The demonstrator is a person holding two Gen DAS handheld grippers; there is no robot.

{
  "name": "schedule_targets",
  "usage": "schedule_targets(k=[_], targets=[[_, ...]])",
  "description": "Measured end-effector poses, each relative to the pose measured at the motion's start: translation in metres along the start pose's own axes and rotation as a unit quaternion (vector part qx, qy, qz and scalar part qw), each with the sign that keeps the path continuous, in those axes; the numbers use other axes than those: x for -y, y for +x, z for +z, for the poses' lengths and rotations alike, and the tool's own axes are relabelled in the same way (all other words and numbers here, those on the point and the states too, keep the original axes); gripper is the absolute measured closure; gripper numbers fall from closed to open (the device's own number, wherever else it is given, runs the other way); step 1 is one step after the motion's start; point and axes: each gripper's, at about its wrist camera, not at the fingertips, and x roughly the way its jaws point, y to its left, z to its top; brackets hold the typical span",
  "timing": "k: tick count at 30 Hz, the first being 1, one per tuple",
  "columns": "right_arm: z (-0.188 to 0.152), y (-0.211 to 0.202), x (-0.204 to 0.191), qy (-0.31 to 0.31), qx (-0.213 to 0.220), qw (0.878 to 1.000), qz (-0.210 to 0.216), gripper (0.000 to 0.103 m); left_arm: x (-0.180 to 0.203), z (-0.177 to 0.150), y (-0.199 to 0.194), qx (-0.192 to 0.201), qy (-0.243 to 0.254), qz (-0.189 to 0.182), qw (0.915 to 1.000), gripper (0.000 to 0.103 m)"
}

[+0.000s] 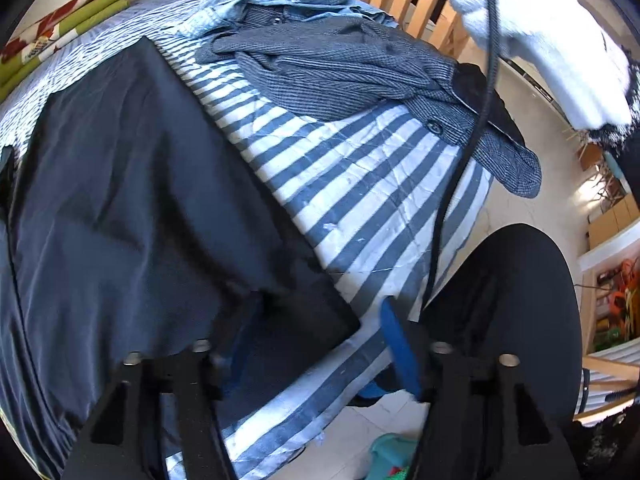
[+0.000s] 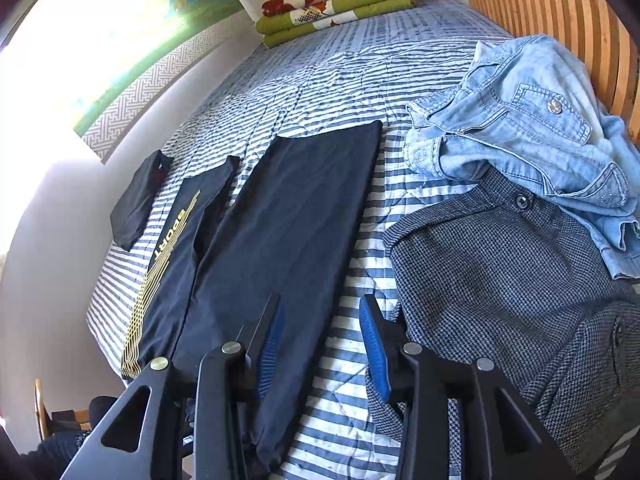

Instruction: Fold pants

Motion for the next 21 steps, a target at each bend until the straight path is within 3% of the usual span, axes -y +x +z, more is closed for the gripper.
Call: schedule_targets(k=[3,5,9,14,18,21], targets=[[0.004,0.006,0.002,0.004,-0.004,1.000,-0.002,0.067,0.005,-0.002,0.001,0.005,0.019,0.014,0.9997,0.035],[0.009,0.012,0.002,0.006,-0.005,1.000,-0.001,0.067,-0.001,-0.001,-0.001,0.010,0.015,0.024,0.9995,0.065],[0.023,0.033,-0.001,0.012,-0.012,1.000,0.017,0.067,-0.036,0.001,-0.010,0.012,-0.054,-0.033,0.9979,0.091],[0.048,0.074,0.008,0.060,-0.012,0.998,0.007,0.067,-0.056,-0.004,-0.044,0.056,-0.088,-0.067,0.9922,0.095],[0.074,0.107,0.027,0.120,-0.006,0.993,0.011,0.067,-0.067,-0.008,-0.063,0.079,-0.099,-0.074,0.9892,0.095],[0.095,0.135,0.039,0.145,-0.004,0.989,-0.013,0.067,-0.073,-0.015,-0.071,0.087,-0.100,-0.080,0.9880,0.095]])
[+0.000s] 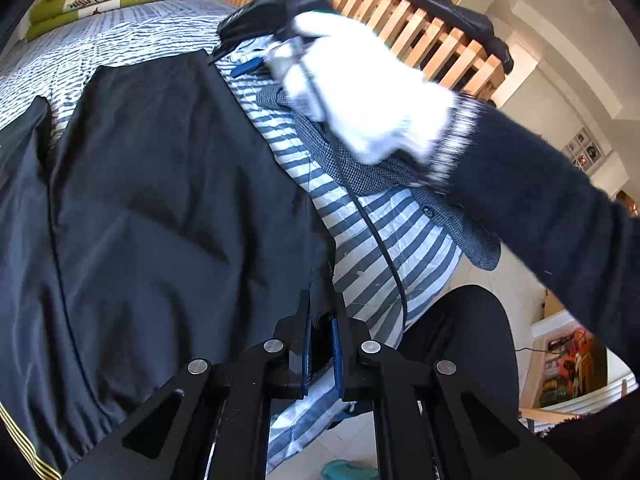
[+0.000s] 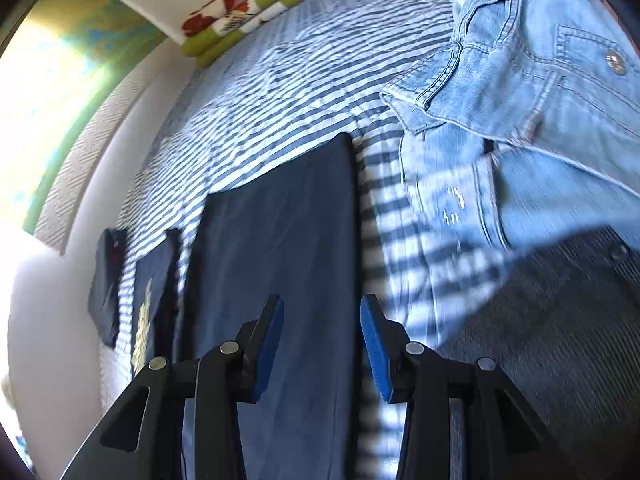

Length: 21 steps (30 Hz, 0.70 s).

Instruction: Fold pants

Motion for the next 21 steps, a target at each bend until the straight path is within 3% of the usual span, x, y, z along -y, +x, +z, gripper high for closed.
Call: schedule_targets(k=[3,5,6,7,8,14,21], targets=[[0.018,0.024,0.006,0.018,0.002,0.999,-0.034,0.067,-0.008,0.000,-0.009,0.009,-0.005,-0.007,0.9999,0.095],[0.025,0.035,0.012,0.040,0.002,0.999,-0.034,0.070,-0.017,-0.001,-0.017,0.018,-0.012,-0.013,0.9997,0.096],[0.027,0.037,0.013,0.046,0.007,0.998,-0.032,0.076,-0.021,-0.002,-0.022,0.024,-0.016,-0.015,0.9995,0.096],[0.028,0.038,0.011,0.046,0.010,0.998,-0.035,0.096,-0.026,-0.003,-0.027,0.030,-0.021,-0.016,0.9992,0.096],[0.030,0.040,0.007,0.045,0.005,0.998,-0.036,0.102,-0.032,-0.006,-0.033,0.037,-0.027,-0.016,0.9988,0.096],[0.038,0.031,-0.049,-0.005,0.031,0.997,-0.069,0.102,-0.078,-0.041,-0.071,0.074,-0.078,0.004,0.9942,0.096],[0.036,0.032,-0.173,-0.088,0.060,0.992,-0.066,0.102,-0.138,-0.106,-0.114,0.090,-0.160,0.049,0.9818,0.096]])
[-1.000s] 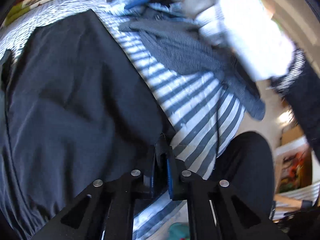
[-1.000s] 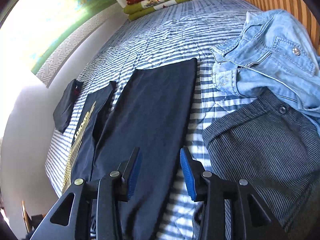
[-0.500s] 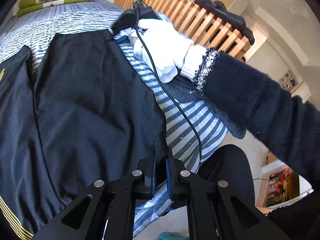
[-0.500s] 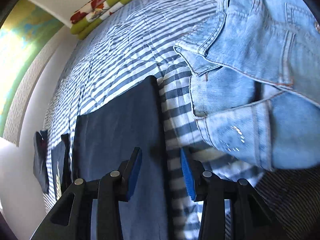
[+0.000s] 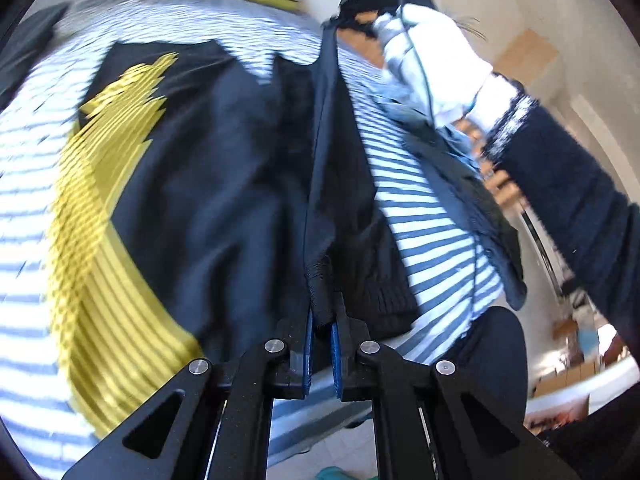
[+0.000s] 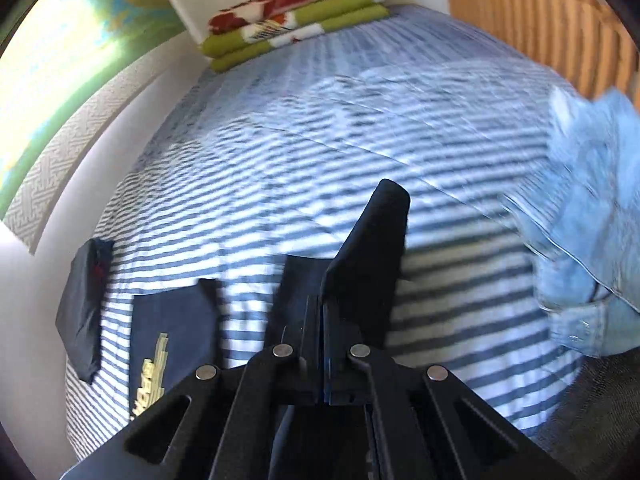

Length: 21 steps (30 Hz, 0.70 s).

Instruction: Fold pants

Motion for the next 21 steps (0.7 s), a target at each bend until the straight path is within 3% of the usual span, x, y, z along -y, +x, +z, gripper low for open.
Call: schedule_targets(k=[7,12,17,21], targets=[[-0.013,0.030,-0.149,-0.104,-0.010,0.994,0.018,0.102,-0.041,-0.032,-0.033,0.032,-0.034,0.043,0.9980,0.096],[-0.040,0.080,-0.241,-0.169,-0.036,0.985,0.019,0.102,-0.064,-0.050,-0.045,0.041,-0.057,0.054,0.9961,0.096],[-0.067,0.130,-0.291,-0.210,-0.059,0.976,-0.012,0.102,-0.087,-0.057,-0.055,0.051,-0.081,0.051,0.9941,0.096],[-0.075,0.155,-0.301,-0.212,-0.070,0.974,-0.025,0.102,-0.102,-0.060,-0.055,0.052,-0.101,0.042,0.9926,0.096]])
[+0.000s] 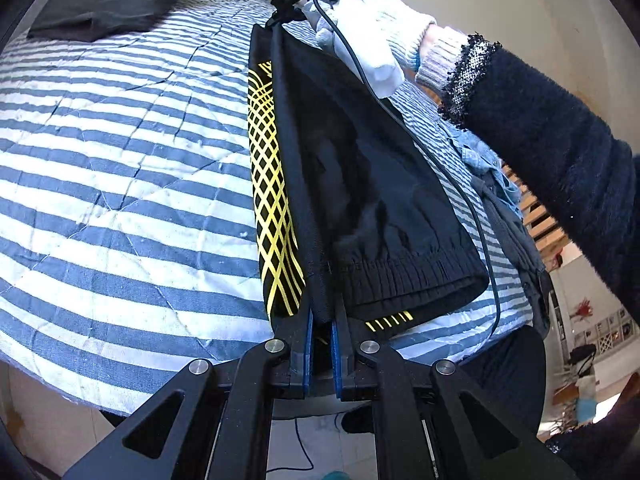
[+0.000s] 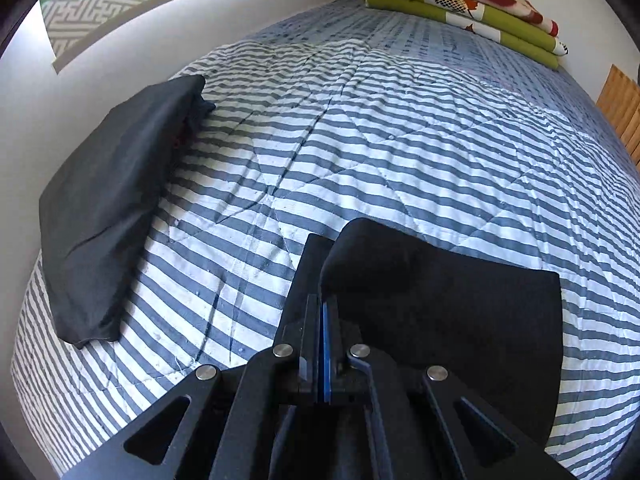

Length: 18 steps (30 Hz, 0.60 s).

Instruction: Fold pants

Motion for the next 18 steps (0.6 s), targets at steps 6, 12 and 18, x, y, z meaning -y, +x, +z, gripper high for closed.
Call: schedule_targets(k=[6,12,18], targets=[[0.001,0.019,-0.006,-0.002,-0.014,1.000,0.000,0.100,-0.002,0.002,-0.003,-0.010,0.001,-0.004,0.9999,0.087],[0.001,-0.038,0.019,-0.001,0.018,0.998,0.057,0.080,-0.005,0.008,-0.032,0.023,-0.007,0.014,0.9996,0.059],[-0.057,-0.127,0.094,0.036,0.036,0.993,0.105,0.080,-0.014,0.041,-0.050,0.049,-0.017,0.037,0.9980,0.059]])
